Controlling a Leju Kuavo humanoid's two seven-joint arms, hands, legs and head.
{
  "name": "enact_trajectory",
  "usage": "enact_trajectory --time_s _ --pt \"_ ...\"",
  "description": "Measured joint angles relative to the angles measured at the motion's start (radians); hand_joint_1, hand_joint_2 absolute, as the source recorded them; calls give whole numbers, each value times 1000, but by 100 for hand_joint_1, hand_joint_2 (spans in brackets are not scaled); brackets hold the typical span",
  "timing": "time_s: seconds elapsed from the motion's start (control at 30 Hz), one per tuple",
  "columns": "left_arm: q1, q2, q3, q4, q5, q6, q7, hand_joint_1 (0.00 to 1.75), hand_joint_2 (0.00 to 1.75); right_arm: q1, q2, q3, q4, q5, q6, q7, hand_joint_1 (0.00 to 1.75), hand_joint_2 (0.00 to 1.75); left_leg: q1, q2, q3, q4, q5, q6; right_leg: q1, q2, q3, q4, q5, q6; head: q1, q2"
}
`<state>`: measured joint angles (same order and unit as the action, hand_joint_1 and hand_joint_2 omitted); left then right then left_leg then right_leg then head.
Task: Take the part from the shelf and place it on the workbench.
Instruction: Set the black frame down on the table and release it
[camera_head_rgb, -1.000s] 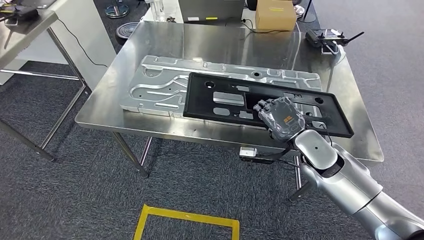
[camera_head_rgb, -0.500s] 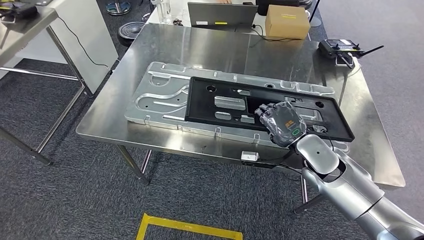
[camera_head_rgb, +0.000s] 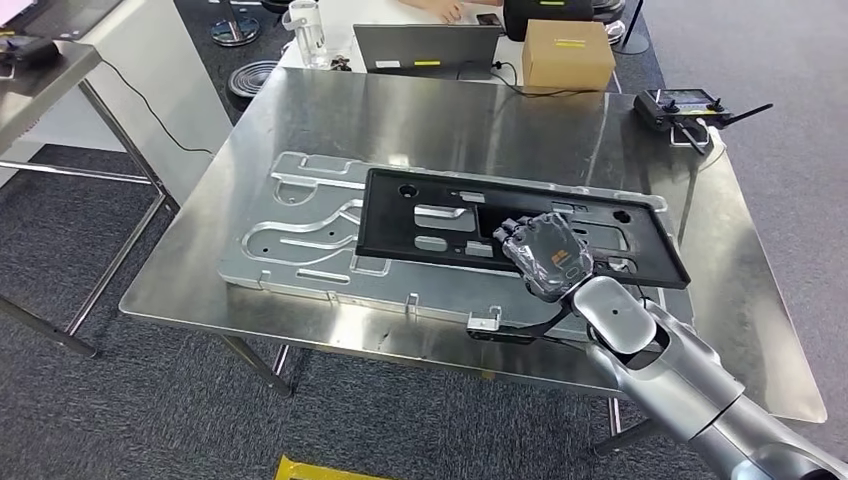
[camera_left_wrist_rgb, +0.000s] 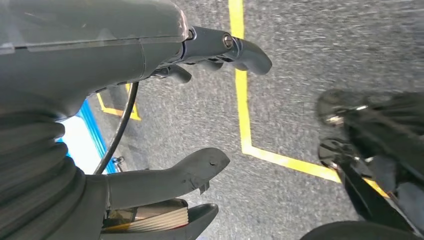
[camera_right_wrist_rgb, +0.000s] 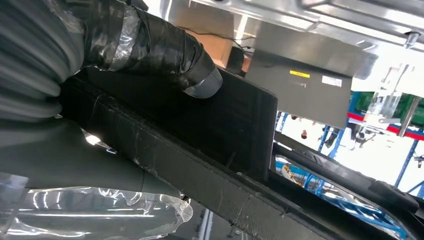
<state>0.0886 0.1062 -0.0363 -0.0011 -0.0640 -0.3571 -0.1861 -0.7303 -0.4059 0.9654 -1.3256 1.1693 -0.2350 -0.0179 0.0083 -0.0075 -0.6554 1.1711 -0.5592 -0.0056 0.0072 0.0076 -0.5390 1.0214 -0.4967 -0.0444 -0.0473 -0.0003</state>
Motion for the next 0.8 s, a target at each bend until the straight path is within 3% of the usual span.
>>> enact_trajectory --time_s 0.03,0.1,0.23,0.3,0.37,0.4,0.43,0.47,0.53,0.57,0.6,0.67,0.8 --pt "1 1 0 1 0 0 1 0 175 0 5 1 5 1 0 0 175 175 -3 0 4 -56 60 7 1 0 13 2 -11 2 1 0" --pt "3 4 0 2 -1 0 3 0 175 0 15 3 16 2 0 0 175 175 -9 0 12 -128 136 20 2 2 25 0 -28 10 1 0" --pt "1 6 -1 3 -2 0 6 0 175 1 27 7 34 4 1 1 175 175 -8 0 40 -161 145 38 1 2 23 31 -27 31 2 0" --pt "-2 6 -1 3 -2 0 6 0 175 -2 31 8 39 4 1 1 175 175 -3 1 60 -173 140 45 -3 0 -25 120 -48 41 3 0" --pt "-5 6 -1 3 -2 0 6 0 175 -1 35 10 43 4 1 1 175 175 -1 0 72 -174 130 48 -11 -1 -103 233 -96 52 3 0" --pt "-6 5 -1 3 -2 0 6 0 175 1 35 12 47 4 1 1 175 175 0 -1 79 -174 123 48 -15 -2 -134 265 -113 58 3 0" --pt "-5 5 -1 3 -3 0 6 0 175 2 36 13 50 4 2 1 175 175 1 -2 88 -174 117 46 -19 -2 -152 268 -111 62 3 0" --pt "-5 5 -1 3 -4 0 7 0 175 3 37 14 54 4 2 1 131 131 2 -3 98 -174 109 44 -22 -3 -153 237 -84 65 3 0" --pt "-6 5 -2 3 -6 0 7 0 175 3 40 15 60 4 1 1 44 44 4 -3 117 -173 93 36 -26 -5 -122 113 16 65 3 0" --pt "-7 5 -2 3 -7 0 8 0 175 1 43 16 64 4 1 1 0 0 4 -4 124 -172 86 31 -24 -7 -108 58 45 63 4 0" --pt "-8 5 -2 3 -8 0 8 0 175 0 47 16 67 4 1 0 0 0 4 -4 126 -171 79 25 -21 -7 -100 24 64 58 3 0" --pt "-11 4 -2 3 -8 0 11 0 175 -1 57 17 75 2 0 -1 0 0 2 -4 129 -166 70 13 -16 -7 -96 8 64 46 3 0" --pt "-13 5 -2 3 -10 0 13 0 0 -1 75 18 91 -2 -4 -4 0 0 4 1 144 -175 61 29 -14 -2 -87 7 69 39 3 0"
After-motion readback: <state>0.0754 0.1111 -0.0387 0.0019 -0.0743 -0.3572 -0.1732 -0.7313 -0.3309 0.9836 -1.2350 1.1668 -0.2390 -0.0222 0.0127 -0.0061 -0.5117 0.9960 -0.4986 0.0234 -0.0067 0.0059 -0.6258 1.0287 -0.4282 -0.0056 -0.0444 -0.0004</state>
